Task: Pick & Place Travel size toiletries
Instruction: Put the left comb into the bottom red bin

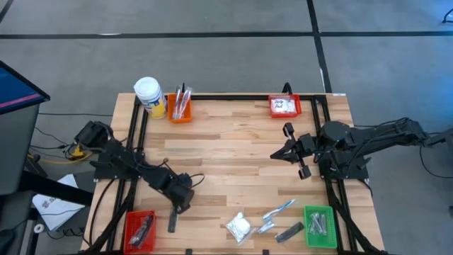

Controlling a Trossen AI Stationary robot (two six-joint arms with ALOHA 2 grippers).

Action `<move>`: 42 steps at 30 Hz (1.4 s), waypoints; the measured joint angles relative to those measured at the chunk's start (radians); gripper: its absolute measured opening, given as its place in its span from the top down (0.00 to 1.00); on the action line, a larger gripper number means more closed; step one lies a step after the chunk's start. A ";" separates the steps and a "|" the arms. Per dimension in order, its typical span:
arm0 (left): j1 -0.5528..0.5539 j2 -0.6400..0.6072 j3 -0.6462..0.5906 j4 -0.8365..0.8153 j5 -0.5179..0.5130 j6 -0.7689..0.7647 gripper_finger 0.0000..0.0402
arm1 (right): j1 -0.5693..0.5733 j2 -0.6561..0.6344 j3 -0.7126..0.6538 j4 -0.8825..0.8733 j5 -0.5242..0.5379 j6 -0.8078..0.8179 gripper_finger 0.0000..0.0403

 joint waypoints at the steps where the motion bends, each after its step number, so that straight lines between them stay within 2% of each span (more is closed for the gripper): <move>1: 0.012 0.000 0.000 0.001 0.000 0.011 1.00 | 0.000 0.000 0.000 -0.002 0.000 0.000 1.00; 7: 0.025 -0.023 -0.002 -0.007 0.035 0.048 1.00 | 0.000 0.000 0.000 -0.003 0.000 0.000 1.00; 13: -0.059 -0.063 0.000 0.000 0.063 -0.088 1.00 | 0.001 0.000 0.000 -0.007 0.000 -0.007 1.00; 18: -0.121 0.003 -0.001 0.057 0.069 -0.138 1.00 | 0.001 0.000 0.000 -0.006 0.000 -0.007 1.00; 24: -0.125 0.071 0.006 0.098 0.089 -0.151 1.00 | 0.001 0.000 0.000 -0.006 0.000 0.000 1.00; 30: -0.071 0.083 0.006 0.109 0.067 -0.069 1.00 | 0.000 0.000 0.000 -0.006 0.000 0.000 1.00; 42: 0.173 0.088 0.002 0.180 -0.043 0.142 1.00 | 0.000 0.000 0.000 -0.006 0.000 0.000 1.00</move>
